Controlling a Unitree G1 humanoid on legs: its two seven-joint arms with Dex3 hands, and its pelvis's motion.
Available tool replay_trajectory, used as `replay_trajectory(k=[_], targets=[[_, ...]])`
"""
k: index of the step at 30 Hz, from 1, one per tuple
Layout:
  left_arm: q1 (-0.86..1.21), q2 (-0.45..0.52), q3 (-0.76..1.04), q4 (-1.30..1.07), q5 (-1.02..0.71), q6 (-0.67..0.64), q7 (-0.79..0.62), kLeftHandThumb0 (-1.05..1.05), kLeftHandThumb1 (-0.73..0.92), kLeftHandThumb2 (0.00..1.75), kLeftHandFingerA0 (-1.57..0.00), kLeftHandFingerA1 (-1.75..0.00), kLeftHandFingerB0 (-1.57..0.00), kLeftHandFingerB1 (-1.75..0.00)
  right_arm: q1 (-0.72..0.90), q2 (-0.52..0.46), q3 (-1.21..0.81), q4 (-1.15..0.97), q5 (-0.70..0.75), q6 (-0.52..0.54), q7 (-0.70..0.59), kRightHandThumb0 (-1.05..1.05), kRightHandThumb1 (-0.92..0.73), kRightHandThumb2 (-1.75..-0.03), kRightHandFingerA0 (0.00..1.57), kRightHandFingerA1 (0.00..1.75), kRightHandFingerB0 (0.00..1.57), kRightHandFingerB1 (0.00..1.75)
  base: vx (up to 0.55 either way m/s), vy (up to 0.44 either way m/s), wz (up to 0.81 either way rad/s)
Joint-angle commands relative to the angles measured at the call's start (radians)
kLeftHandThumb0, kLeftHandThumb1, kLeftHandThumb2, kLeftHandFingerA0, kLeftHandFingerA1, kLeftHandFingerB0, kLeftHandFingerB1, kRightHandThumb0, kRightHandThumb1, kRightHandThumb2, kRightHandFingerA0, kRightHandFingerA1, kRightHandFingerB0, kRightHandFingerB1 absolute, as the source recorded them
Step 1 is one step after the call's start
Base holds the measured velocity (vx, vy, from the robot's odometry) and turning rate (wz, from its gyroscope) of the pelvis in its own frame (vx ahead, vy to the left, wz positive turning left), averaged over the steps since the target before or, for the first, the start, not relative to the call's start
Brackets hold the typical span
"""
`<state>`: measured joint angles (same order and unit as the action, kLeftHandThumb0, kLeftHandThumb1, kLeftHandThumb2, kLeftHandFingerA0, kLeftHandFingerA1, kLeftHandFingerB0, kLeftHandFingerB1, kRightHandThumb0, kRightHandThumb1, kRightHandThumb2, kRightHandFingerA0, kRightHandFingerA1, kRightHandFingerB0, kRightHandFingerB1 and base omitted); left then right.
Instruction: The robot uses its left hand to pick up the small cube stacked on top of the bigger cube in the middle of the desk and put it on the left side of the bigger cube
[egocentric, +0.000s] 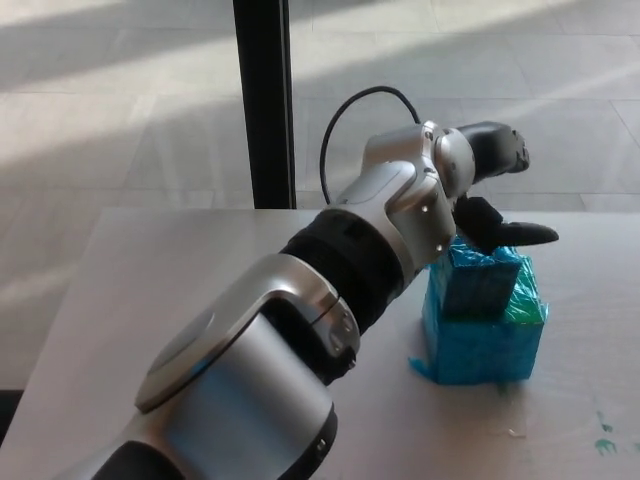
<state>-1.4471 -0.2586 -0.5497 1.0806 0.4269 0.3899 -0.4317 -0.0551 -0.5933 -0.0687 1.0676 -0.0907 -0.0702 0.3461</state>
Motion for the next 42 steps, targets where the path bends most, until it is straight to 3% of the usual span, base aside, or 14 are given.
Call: replay_trajectory(k=[1, 4, 8, 9, 11, 12, 18, 21, 22, 23, 28, 30, 34, 42], targets=[[-0.005, -0.025, 0.004, 0.016, 0.004, 0.047, -0.059, -1.05, 0.53, 1.01, -0.13, -0.48, -0.12, -0.03, 0.006, -0.027, -0.006, -0.023, 0.002, 0.005, -0.003, -0.43, -0.68, -0.61, 0.59, 0.51, 0.40, 0.34, 0.00, 0.000, 0.00], [0.005, -0.035, 0.010, 0.011, -0.002, 0.059, -0.070, -1.05, 0.68, 0.66, -0.06, -0.62, 0.00, -0.25, 0.019, -0.035, 0.002, -0.058, -0.006, 0.010, 0.004, -0.45, -0.68, -0.61, 0.59, 0.53, 0.39, 0.33, 0.00, 0.000, 0.00], [0.002, -0.033, -0.015, 0.026, 0.017, 0.051, -0.113, -1.05, 0.51, 1.04, -0.10, -0.62, -0.09, 0.00, 0.055, -0.036, -0.013, -0.107, 0.011, -0.004, 0.020, -0.49, -0.54, -0.87, 0.50, 0.60, 0.31, 0.48, 0.00, 0.000, 0.00], [-0.001, -0.030, -0.033, 0.029, 0.032, 0.041, -0.115, -1.05, 0.71, 0.68, -0.21, -0.69, 0.00, -0.22, 0.054, -0.037, -0.018, -0.114, 0.015, -0.002, 0.025, -0.44, -0.67, -0.60, 0.55, 0.49, 0.37, 0.34, 0.00, 0.000, 0.00], [0.004, -0.028, -0.055, 0.034, 0.044, 0.043, -0.124, -1.05, 0.50, 1.03, -0.36, -0.73, -0.13, 0.00, 0.060, -0.034, -0.017, -0.147, 0.013, 0.017, 0.026, -0.49, -0.54, -0.87, 0.50, 0.61, 0.31, 0.48, 0.00, 0.000, 0.00], [0.006, -0.026, -0.071, 0.035, 0.053, 0.034, -0.134, -1.05, 0.71, 0.67, -0.35, -0.74, 0.00, -0.22, 0.064, -0.032, -0.021, -0.151, 0.017, 0.015, 0.025, -0.44, -0.68, -0.61, 0.56, 0.52, 0.38, 0.34, 0.00, 0.000, 0.00], [0.051, -0.003, -0.127, 0.045, 0.084, 0.004, -0.159, -1.05, 0.64, 0.64, -0.25, -0.69, 0.00, -0.35, 0.076, -0.034, -0.025, -0.203, 0.007, 0.052, 0.010, -0.44, -0.69, -0.61, 0.58, 0.53, 0.38, 0.34, 0.00, 0.000, 0.00], [0.069, 0.008, -0.173, 0.053, 0.116, 0.004, -0.172, -1.05, 0.50, 0.98, -0.34, -0.68, -0.11, -0.01, 0.052, -0.027, -0.025, -0.160, 0.009, 0.036, 0.016, -0.47, -0.54, -0.87, 0.51, 0.62, 0.31, 0.48, 0.00, 0.000, 0.00], [0.077, 0.010, -0.183, 0.050, 0.120, 0.002, -0.174, -1.05, 0.60, 0.60, -0.27, -0.61, -0.03, -0.33, 0.052, -0.027, -0.024, -0.161, 0.008, 0.033, 0.015, -0.43, -0.69, -0.61, 0.57, 0.51, 0.38, 0.34, 0.00, 0.000, 0.00], [0.093, 0.013, -0.201, 0.046, 0.129, -0.011, -0.178, -1.02, 0.51, 0.99, -0.22, -0.63, -0.07, -0.09, 0.051, -0.027, -0.025, -0.157, 0.007, 0.026, 0.012, -0.43, -0.68, -0.61, 0.57, 0.50, 0.38, 0.34, 0.00, 0.000, 0.00], [0.126, 0.010, -0.209, 0.037, 0.132, -0.018, -0.154, -0.97, 0.50, 0.95, -0.22, -0.63, -0.06, -0.22, 0.047, -0.032, -0.022, -0.148, 0.002, 0.015, 0.013, -0.42, -0.69, -0.61, 0.58, 0.52, 0.39, 0.34, 0.00, 0.000, 0.00], [0.134, 0.003, -0.211, 0.030, 0.141, -0.018, -0.135, -0.94, 0.55, 0.58, -0.19, -0.58, -0.13, -0.31, 0.034, -0.029, -0.022, -0.132, 0.001, 0.020, 0.009, -0.43, -0.68, -0.61, 0.58, 0.51, 0.39, 0.34, 0.00, 0.000, 0.00], [0.182, -0.021, -0.188, 0.022, 0.143, -0.027, -0.022, -0.73, 0.48, 0.56, -0.66, -0.70, -0.33, -0.33, -0.012, -0.022, -0.008, -0.039, -0.015, -0.009, -0.011, -0.40, -0.67, -0.60, 0.58, 0.50, 0.39, 0.33, 0.00, 0.000, 0.00], [0.294, -0.055, -0.081, -0.011, 0.122, -0.080, 0.214, -0.35, 0.67, 0.60, -0.75, -1.08, -0.53, -0.46, -0.024, -0.026, -0.006, -0.022, -0.014, -0.035, -0.014, -0.41, -0.71, -0.61, 0.58, 0.49, 0.40, 0.34, 0.00, 0.000, 0.00]])
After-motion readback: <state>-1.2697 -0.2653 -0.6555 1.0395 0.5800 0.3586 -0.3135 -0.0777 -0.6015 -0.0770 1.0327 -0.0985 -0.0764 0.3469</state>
